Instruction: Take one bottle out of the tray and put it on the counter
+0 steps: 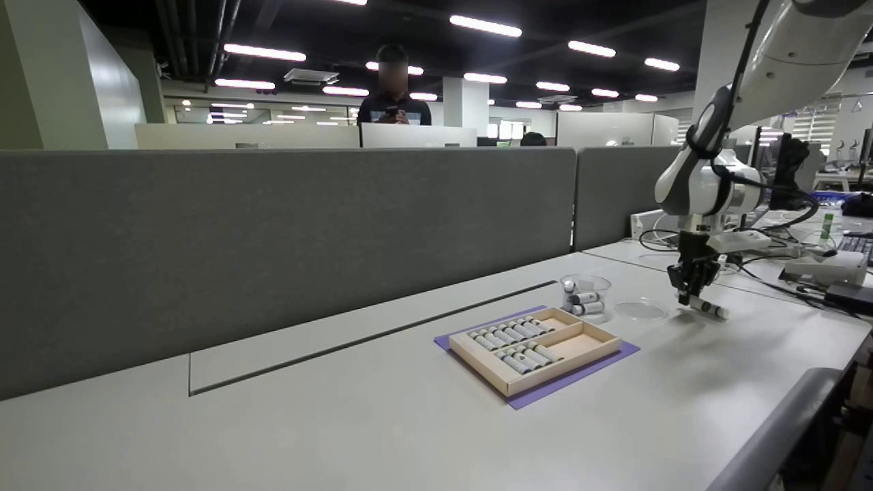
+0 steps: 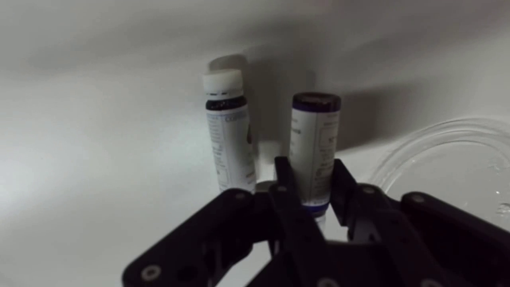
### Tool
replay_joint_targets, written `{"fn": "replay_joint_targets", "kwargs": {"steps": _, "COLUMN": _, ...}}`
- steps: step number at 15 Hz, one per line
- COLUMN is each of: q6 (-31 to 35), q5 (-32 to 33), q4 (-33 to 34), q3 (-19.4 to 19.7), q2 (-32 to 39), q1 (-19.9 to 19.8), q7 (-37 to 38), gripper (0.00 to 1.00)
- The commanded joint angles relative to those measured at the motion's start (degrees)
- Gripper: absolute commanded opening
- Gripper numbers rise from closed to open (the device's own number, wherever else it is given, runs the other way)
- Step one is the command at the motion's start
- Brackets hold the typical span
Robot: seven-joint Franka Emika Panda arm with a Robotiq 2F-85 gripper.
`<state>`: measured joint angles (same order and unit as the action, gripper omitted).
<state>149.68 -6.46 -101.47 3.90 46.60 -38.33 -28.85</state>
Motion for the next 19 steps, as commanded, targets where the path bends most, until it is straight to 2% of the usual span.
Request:
{"fn": "replay_joint_targets", "kwargs": {"steps": 1, "q6": -2.11, "q5": -1.03, "q4": 5.39, "q3": -2.05, "q2": 3.56, "q1": -2.52, "q7": 0.98, "gripper": 0.05}}
{"fn": "replay_joint_targets", "kwargs": {"steps": 3, "q6": -2.53, "q5": -0.83, "q4": 6.74, "q3": -2.53, "q2": 4.64, "q1": -2.93, "q7": 1.5, "gripper": 0.05}}
{"fn": "replay_joint_targets", "kwargs": {"steps": 4, "q6": -2.81, "q5": -0.74, "q4": 7.28, "q3": -2.58, "q2": 5.03, "q1": -2.89, "q7": 1.82, "gripper": 0.45}}
{"fn": "replay_joint_targets", "kwargs": {"steps": 6, "q6": -3.13, "q5": -1.05, "q4": 7.9, "q3": -3.36, "q2": 5.26, "q1": -3.15, "q7": 1.76, "gripper": 0.53}}
{"fn": "replay_joint_targets", "kwargs": {"steps": 12, "q6": -2.58, "q5": -2.34, "q4": 5.78, "q3": -7.15, "q2": 1.66, "q1": -4.27, "q7": -1.03, "gripper": 0.97}}
{"fn": "replay_joint_targets", "kwargs": {"steps": 15, "q6": -1.18, "q5": -2.69, "q4": 3.78, "q3": -8.19, "q2": -1.11, "q1": -3.76, "q7": -1.14, "gripper": 1.0}}
{"fn": "replay_joint_targets", "kwargs": {"steps": 16, "q6": -1.67, "q5": -1.82, "q4": 6.41, "q3": -7.09, "q2": 2.05, "q1": -3.13, "q7": -0.39, "gripper": 1.0}}
{"fn": "replay_joint_targets", "kwargs": {"steps": 19, "q6": -1.64, "q5": -2.02, "q4": 5.85, "q3": -7.59, "q2": 0.5, "q1": -2.95, "q7": -0.5, "gripper": 1.0}}
